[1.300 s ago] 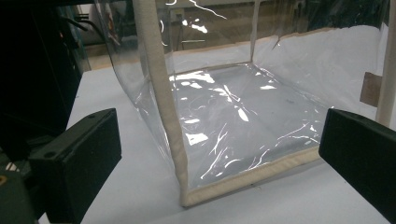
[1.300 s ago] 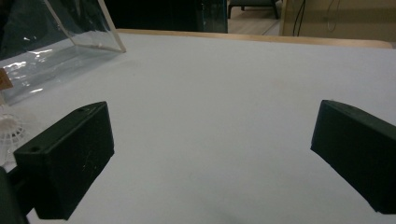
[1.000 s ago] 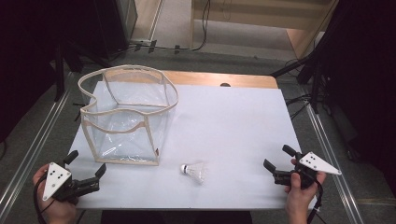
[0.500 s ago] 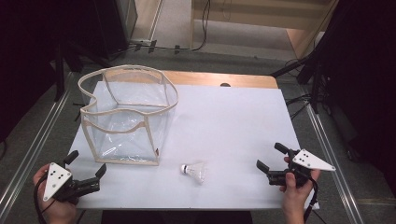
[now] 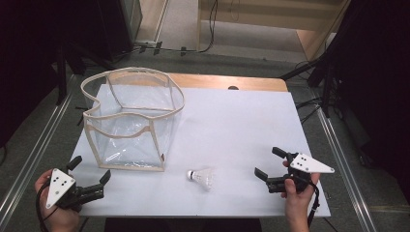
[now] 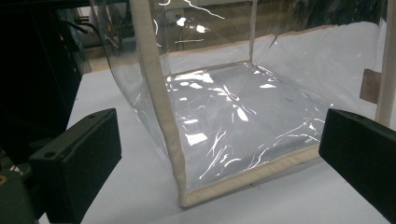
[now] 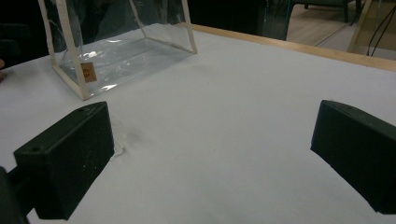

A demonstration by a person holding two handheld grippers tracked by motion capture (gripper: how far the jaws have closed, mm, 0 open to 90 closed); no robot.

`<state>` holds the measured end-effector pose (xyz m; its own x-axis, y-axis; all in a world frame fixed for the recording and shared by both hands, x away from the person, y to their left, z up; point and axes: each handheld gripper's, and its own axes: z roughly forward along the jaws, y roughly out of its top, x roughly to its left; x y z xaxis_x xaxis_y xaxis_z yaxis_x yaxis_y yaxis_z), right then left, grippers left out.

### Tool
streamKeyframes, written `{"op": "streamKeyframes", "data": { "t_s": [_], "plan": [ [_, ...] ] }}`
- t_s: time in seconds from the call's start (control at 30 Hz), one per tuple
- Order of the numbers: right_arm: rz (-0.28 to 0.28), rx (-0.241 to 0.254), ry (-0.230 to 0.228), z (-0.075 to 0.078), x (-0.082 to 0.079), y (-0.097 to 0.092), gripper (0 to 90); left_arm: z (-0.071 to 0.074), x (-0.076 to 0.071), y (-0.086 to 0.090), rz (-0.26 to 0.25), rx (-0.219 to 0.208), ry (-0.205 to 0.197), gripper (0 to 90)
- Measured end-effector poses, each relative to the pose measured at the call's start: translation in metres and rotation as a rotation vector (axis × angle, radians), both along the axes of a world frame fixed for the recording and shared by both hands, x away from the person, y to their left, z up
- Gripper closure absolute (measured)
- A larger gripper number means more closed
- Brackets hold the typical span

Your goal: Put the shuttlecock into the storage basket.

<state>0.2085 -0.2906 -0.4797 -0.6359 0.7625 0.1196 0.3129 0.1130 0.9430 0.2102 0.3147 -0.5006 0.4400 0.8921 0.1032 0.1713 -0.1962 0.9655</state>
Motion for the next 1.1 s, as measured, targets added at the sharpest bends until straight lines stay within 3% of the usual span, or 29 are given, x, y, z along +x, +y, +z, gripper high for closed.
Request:
{"op": "streamKeyframes", "data": {
  "t_s": [0.4,0.97,1.1],
  "plan": [
    [0.064,-0.009,0.019,-0.002,0.005,0.022,0.0,0.0,0.0,-0.001,-0.001,0.007,0.001,0.0],
    [0.151,-0.052,0.048,-0.007,0.012,0.058,0.0,0.0,0.0,-0.001,-0.001,0.008,0.001,0.0],
    [0.185,-0.08,0.058,-0.008,0.014,0.069,0.0,0.0,0.0,-0.001,0.0,0.008,0.002,0.0]
  ]
}}
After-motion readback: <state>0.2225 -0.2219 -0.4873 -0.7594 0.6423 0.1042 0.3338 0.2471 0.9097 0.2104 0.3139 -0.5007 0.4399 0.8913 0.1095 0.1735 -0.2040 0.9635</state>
